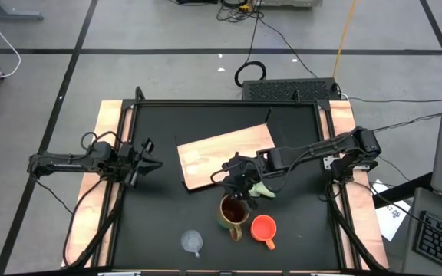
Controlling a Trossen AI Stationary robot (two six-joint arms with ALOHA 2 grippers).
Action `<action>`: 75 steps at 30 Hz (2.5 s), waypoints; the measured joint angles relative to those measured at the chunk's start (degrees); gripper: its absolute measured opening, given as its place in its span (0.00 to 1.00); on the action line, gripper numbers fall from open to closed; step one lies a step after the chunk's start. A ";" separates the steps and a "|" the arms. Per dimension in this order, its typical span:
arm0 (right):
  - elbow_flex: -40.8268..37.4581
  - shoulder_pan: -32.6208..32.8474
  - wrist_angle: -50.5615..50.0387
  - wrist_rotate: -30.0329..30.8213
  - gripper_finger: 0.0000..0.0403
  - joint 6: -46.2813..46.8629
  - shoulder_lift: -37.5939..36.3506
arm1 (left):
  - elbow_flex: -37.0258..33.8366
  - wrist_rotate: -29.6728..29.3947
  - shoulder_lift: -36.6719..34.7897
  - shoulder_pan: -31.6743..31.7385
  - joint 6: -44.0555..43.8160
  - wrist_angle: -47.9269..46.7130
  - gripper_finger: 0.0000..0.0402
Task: Stack small to large cups/mugs on shelf
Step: Put the green and blue mug on the shelf
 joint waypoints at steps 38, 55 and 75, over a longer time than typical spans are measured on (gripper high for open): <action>0.00 1.05 -0.01 -0.04 0.07 -1.05 -0.01 | 0.00 -0.78 0.00 0.00 -1.16 -0.02 0.08; 0.00 1.10 -0.01 -0.02 0.06 -1.54 -0.01 | 0.00 -0.78 0.00 0.00 -1.29 -0.02 0.08; 0.00 1.10 0.49 -0.02 0.06 -1.70 -0.01 | 0.00 -0.78 0.00 0.00 -1.51 -0.04 0.08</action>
